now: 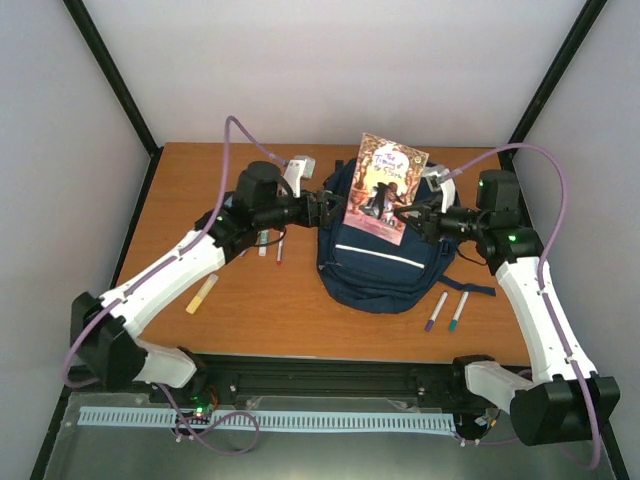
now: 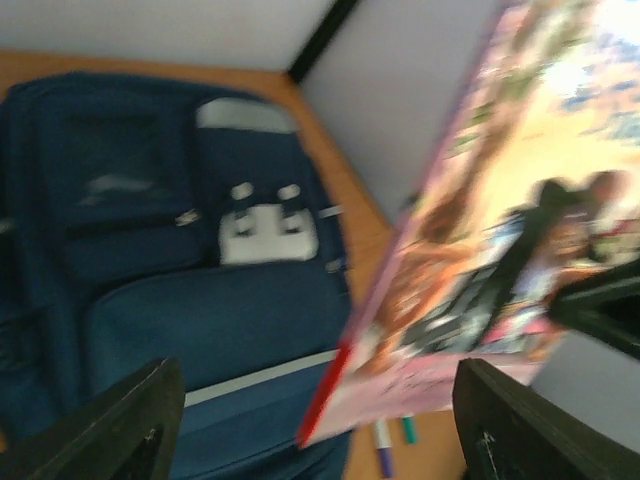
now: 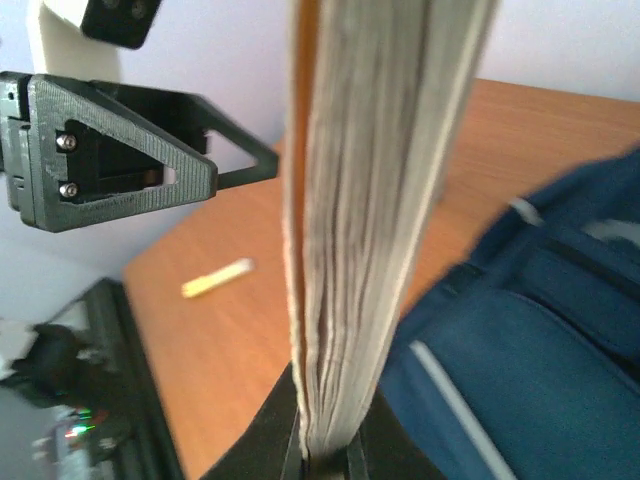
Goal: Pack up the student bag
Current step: Move the student bag to the center of the board.
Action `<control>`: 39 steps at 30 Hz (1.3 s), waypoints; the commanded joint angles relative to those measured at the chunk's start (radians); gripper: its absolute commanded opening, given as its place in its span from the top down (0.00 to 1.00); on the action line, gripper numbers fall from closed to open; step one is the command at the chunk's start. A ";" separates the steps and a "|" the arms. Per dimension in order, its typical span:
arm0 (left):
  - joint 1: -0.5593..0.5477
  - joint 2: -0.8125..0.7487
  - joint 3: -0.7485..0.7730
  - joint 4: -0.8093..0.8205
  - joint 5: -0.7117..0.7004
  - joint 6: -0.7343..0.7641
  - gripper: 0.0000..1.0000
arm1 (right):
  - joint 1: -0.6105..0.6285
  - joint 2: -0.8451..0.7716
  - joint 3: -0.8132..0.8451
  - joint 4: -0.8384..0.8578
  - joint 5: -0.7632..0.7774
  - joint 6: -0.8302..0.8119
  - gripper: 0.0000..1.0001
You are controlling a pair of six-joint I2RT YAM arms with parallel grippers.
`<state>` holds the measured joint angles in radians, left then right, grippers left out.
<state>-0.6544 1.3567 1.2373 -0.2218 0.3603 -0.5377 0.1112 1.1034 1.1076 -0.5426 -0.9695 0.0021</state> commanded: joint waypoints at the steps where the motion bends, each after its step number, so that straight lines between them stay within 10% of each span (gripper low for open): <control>1: 0.015 0.098 0.042 -0.196 -0.274 -0.046 0.24 | -0.095 -0.032 -0.078 -0.017 0.142 -0.134 0.97; 24: 0.161 0.757 0.471 -0.228 -0.376 -0.094 0.35 | -0.248 -0.119 -0.259 0.006 0.110 -0.283 0.97; 32: 0.180 0.901 0.638 -0.240 -0.216 0.004 0.36 | -0.263 -0.113 -0.254 -0.004 0.115 -0.293 0.97; 39: 0.180 0.988 0.750 -0.334 -0.268 0.003 0.60 | -0.266 -0.096 -0.252 -0.009 0.115 -0.295 0.97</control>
<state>-0.4740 2.3089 1.9156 -0.4908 0.0982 -0.5560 -0.1448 1.0019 0.8509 -0.5716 -0.8455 -0.2733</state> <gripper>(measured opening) 0.476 0.034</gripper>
